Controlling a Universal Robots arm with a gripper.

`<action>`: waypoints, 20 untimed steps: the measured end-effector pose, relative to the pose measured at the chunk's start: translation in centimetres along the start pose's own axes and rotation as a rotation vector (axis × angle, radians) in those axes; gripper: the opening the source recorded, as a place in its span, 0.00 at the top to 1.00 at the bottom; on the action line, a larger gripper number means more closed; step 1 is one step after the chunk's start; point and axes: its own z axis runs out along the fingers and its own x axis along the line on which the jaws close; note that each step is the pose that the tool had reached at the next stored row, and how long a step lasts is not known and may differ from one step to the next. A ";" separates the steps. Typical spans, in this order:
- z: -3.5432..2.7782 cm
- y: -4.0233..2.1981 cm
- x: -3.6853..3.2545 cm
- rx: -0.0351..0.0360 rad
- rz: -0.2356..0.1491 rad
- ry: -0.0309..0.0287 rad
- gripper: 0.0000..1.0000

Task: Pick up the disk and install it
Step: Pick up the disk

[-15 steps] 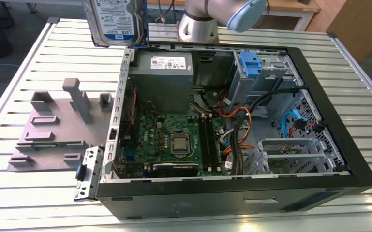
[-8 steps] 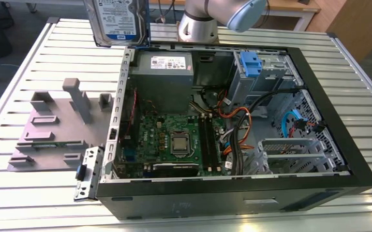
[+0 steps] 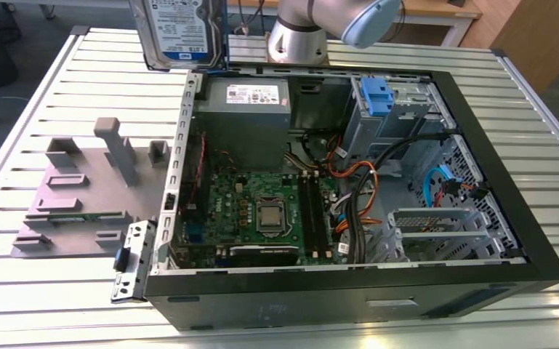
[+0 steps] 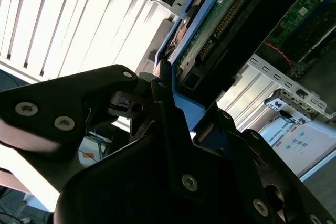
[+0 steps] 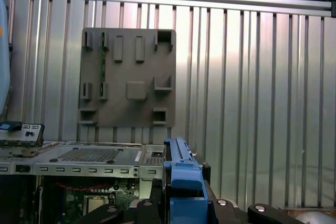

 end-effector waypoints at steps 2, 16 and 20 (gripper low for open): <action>0.00 -0.09 0.00 0.0000 0.000 0.0000 0.63; -0.01 -0.68 0.02 0.0000 0.000 0.0000 0.63; -0.02 -0.84 0.02 0.0000 0.000 0.0000 0.63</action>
